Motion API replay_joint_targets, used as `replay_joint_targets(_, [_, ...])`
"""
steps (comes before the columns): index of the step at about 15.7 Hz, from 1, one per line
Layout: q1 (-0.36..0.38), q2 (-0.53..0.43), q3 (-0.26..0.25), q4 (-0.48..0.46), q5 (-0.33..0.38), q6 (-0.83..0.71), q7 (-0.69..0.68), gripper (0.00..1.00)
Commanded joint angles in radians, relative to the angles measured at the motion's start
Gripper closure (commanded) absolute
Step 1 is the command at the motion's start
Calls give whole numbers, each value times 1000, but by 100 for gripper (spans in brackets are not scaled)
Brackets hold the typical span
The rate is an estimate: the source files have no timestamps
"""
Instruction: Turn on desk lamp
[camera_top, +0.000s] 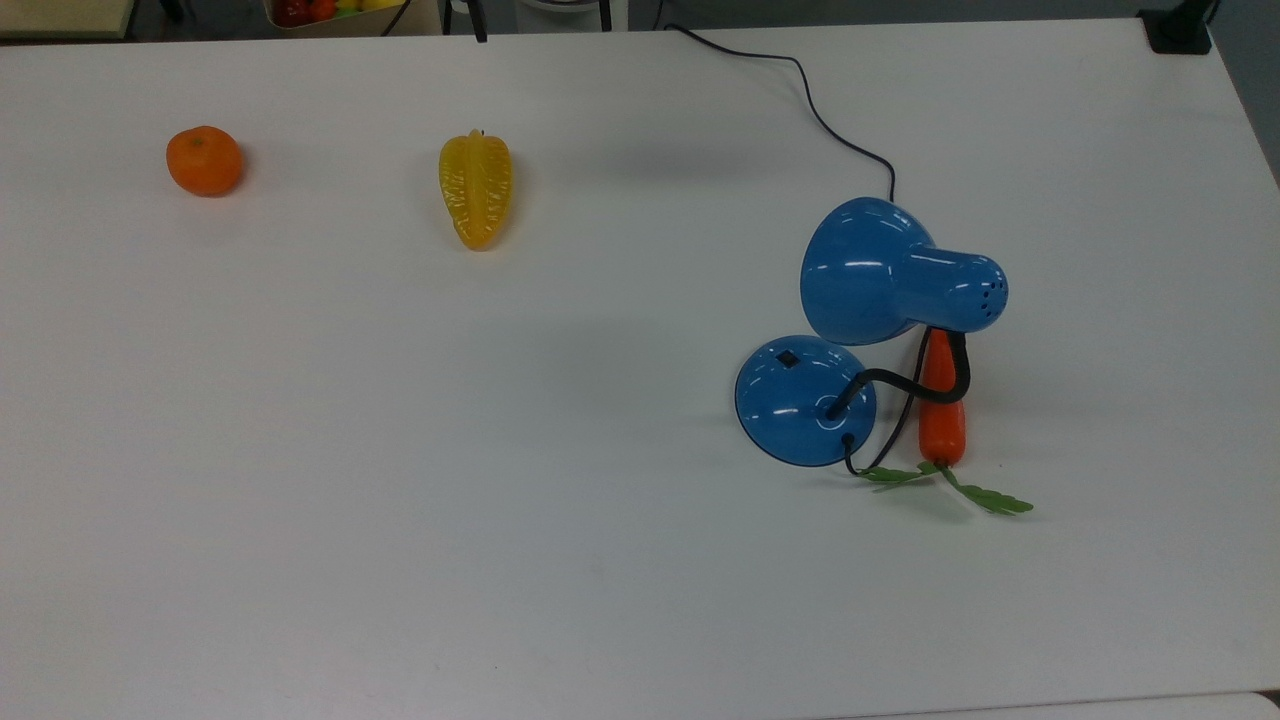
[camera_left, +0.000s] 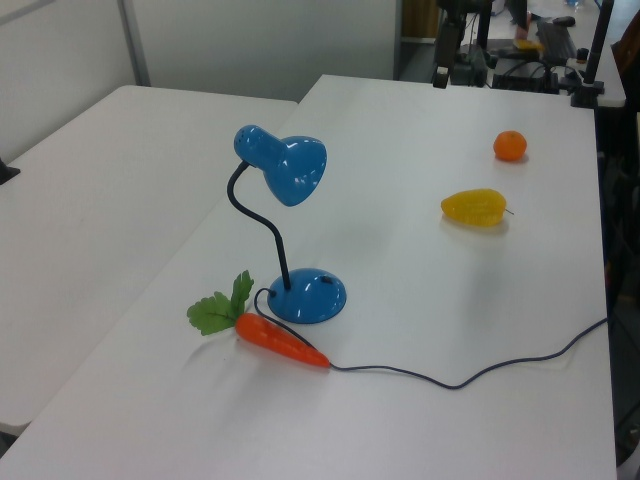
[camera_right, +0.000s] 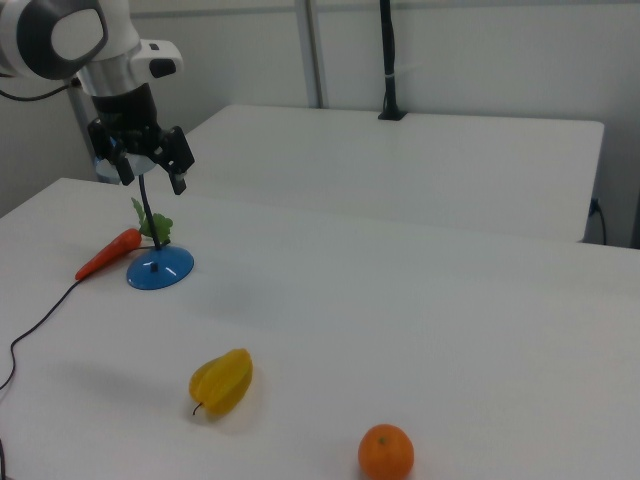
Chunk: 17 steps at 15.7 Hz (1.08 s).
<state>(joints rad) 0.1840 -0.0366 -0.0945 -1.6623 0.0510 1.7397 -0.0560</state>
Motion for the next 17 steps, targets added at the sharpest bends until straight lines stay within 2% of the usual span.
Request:
replay_joint_targets(1, [15,-8,-13,-17,4,24,-21,0])
replay_joint_targets(7, [15,-8,-14,-19,4,32,-22,1])
replay_joint_targets(12, [15,-3,-13,-19,6,35,-24,37])
replay_joint_targets(15, [15,1,-13,-19,9,47,-22,61])
replay_joint_targets(17, [15,1,-13,-22,15,55,-24,73])
